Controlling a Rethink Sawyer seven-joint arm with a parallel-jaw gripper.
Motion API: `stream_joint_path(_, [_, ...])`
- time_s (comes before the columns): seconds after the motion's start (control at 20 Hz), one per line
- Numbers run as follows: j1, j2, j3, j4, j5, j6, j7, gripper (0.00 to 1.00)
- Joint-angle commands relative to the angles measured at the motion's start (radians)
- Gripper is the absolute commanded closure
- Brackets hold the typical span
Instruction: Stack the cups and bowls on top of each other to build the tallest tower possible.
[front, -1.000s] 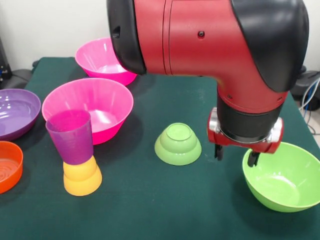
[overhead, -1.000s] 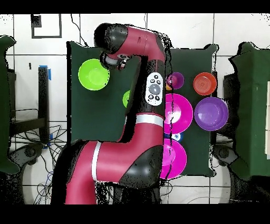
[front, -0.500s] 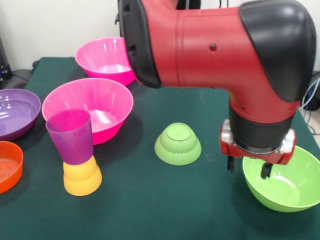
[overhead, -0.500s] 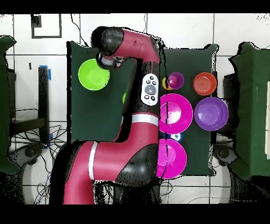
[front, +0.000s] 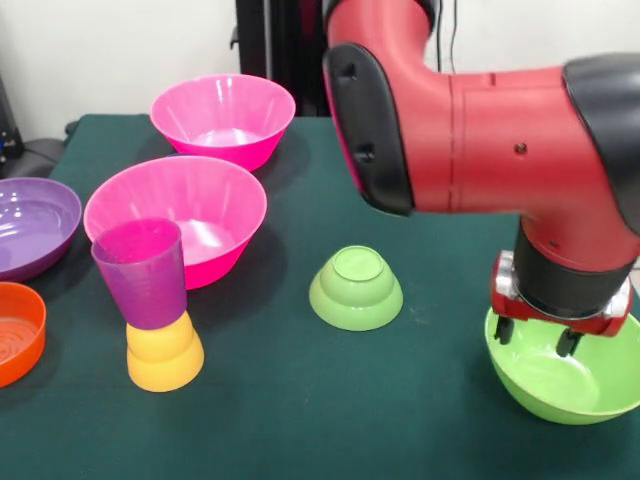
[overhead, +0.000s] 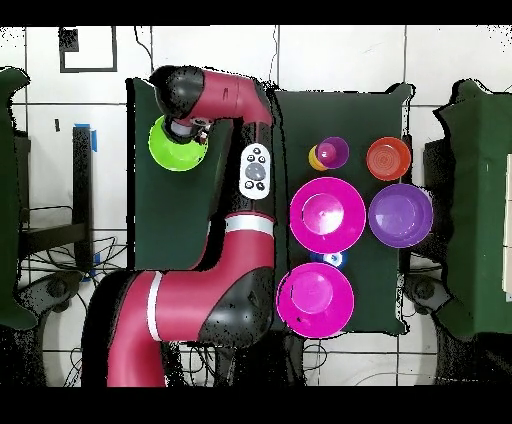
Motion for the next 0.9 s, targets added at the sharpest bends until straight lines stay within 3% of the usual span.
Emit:
stream_joint_path(0.05, [-0.008,0.117,-0.020,-0.099,-0.078,-0.019,0.115,0.00])
stream_joint_path(0.15, [-0.018,0.184,-0.080,-0.209,-0.101,0.024,0.097,0.00])
stream_joint_path(0.3, [-0.030,0.213,-0.133,-0.266,-0.105,0.066,0.054,0.00])
stream_joint_path(0.6, [-0.049,0.189,-0.189,-0.295,-0.067,0.167,-0.035,0.00])
stream_joint_path(0.7, [-0.051,0.193,-0.177,-0.281,-0.055,0.134,-0.053,0.00])
stream_joint_path(0.75, [-0.058,0.208,-0.193,-0.295,-0.055,0.111,-0.063,1.00])
stream_joint_path(0.9, [-0.072,0.234,-0.221,-0.339,-0.044,0.137,-0.068,1.00])
